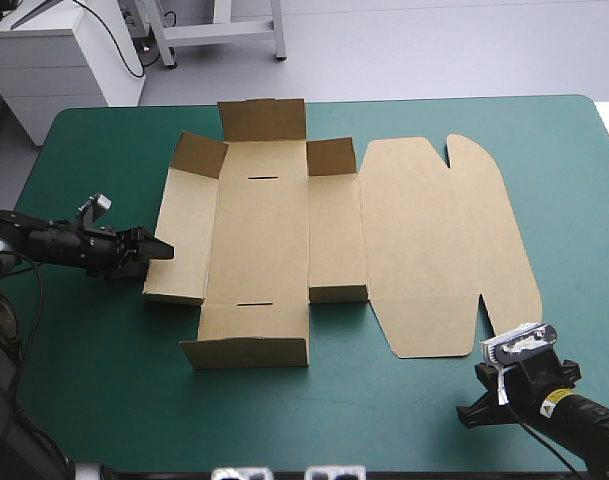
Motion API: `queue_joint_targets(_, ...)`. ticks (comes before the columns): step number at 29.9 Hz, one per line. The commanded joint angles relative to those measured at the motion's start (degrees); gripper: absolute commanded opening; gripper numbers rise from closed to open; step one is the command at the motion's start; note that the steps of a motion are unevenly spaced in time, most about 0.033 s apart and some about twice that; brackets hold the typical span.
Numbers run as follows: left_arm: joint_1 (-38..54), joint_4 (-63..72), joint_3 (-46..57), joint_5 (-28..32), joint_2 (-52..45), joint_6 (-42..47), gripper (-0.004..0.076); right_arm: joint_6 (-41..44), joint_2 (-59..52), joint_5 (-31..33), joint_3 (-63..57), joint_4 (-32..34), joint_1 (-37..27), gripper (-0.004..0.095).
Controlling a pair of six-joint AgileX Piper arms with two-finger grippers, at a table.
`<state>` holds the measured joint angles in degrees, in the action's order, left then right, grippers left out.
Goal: Fold the box
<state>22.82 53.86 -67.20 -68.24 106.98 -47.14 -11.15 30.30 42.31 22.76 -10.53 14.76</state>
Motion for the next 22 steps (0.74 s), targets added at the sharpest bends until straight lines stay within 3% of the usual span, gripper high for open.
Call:
queue_joint_targets(1, -0.89, 3.38, -1.45, -5.89, -1.13, 0.74, 0.0581, -0.30, 0.24, -2.92, 1.26, -0.69, 0.15, -0.0020)
queue_joint_targets(7, -4.14, 3.38, -1.45, -5.77, 0.43, 1.95, 0.0568, -0.30, 0.24, -2.92, 1.26, -0.69, 0.15, -0.0020)
queue_joint_targets(12, -6.46, 3.39, -1.45, -5.76, 1.15, 1.95, 0.0470, -0.30, 0.24, -2.92, 1.26, -0.69, 0.15, -0.0020)
queue_joint_targets(16, -6.87, 3.72, -1.45, -3.91, 1.79, 2.65, 0.0318, -0.19, 0.24, -2.92, 1.26, -0.69, 0.15, -0.0020)
queue_joint_targets(21, -6.87, 3.88, -1.45, 0.44, 1.79, 3.48, -0.0011, -0.19, 0.24, -2.92, 1.26, -0.69, 0.15, -0.0019)
queue_joint_targets(22, -6.94, 4.18, -1.45, -0.11, 1.79, 3.04, -0.0005, -0.19, 0.24, -2.92, 1.26, -0.69, 0.15, -0.0020)
